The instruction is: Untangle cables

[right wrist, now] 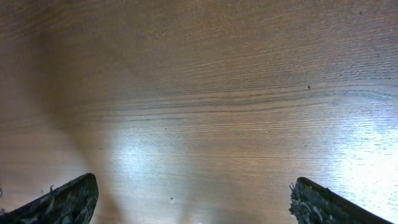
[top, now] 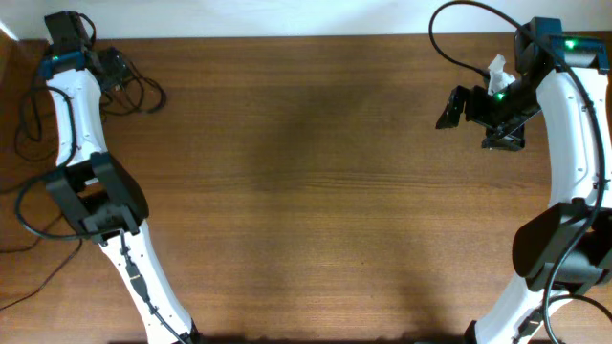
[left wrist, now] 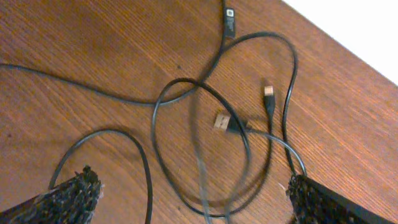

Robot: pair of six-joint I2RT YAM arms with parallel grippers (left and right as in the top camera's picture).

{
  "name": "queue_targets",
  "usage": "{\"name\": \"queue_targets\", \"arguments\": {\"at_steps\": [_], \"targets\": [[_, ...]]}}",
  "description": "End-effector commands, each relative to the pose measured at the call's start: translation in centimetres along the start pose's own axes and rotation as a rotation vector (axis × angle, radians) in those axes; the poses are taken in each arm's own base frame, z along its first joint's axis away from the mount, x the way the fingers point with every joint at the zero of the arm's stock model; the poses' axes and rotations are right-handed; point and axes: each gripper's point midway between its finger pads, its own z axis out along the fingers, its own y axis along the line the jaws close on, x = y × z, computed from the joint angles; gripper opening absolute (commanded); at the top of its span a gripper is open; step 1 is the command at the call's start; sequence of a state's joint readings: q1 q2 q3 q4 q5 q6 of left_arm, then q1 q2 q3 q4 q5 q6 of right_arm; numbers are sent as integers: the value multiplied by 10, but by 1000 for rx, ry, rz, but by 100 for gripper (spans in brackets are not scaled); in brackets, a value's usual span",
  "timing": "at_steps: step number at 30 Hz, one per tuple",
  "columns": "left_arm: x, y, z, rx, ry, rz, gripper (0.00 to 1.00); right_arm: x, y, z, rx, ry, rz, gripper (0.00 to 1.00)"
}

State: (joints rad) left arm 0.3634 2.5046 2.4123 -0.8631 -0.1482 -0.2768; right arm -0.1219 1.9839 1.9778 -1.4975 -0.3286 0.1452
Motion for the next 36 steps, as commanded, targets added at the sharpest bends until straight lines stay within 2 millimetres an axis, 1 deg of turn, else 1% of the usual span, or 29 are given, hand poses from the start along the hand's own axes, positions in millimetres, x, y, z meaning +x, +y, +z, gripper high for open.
{"name": "queue_targets", "arguments": {"at_steps": [1,2,3,4,5,6,7,8,10,11,12,13,15,16,18,20,22,23,24,29,36], "targets": [[-69,5,-117,119,-193,-47,99,2,-2,-4,11,-7,-11,100],[-83,16,-150,125,-243,-64,100,2,-2,-4,12,-6,-11,100],[-90,25,-174,123,-269,-76,99,3,-2,-4,12,-4,-10,100],[-92,32,-195,125,-285,-84,99,3,-2,-4,12,-4,-10,97],[-92,39,-226,136,-300,-91,99,3,-2,-4,12,-4,-10,96],[-89,42,-245,144,-304,-92,99,4,-2,-4,11,-1,-9,95],[-86,43,-264,154,-310,-91,100,5,-2,-5,11,-1,-9,92],[-79,45,-294,168,-317,-88,100,8,0,-12,10,-11,-12,88],[-68,40,-326,206,-320,-78,99,12,4,-26,6,-46,-24,88],[-56,31,-351,263,-313,-60,99,18,11,-46,-2,-100,-47,88],[-44,23,-367,304,-295,-44,99,25,15,-61,-6,-138,-69,88],[-31,20,-378,318,-266,-34,99,34,18,-76,-8,-167,-99,89],[-6,23,-385,307,-192,-25,99,59,22,-101,0,-202,-155,90],[6,26,-384,295,-148,-25,99,70,21,-110,17,-212,-155,90],[29,31,-379,269,-51,-24,99,99,19,-135,43,-257,-163,90],[43,35,-378,254,7,-24,99,115,22,-150,39,-305,-177,90],[53,37,-378,243,47,-23,99,127,26,-164,30,-360,-190,91],[57,38,-378,238,64,-23,99,135,29,-172,19,-392,-202,100],[59,39,-378,236,74,-23,99,142,32,-178,2,-414,-213,99],[62,40,-378,233,86,-23,99,167,35,-199,-4,-512,-242,99],[62,40,-378,233,86,-23,100,168,36,-201,-4,-523,-245,99]]}}
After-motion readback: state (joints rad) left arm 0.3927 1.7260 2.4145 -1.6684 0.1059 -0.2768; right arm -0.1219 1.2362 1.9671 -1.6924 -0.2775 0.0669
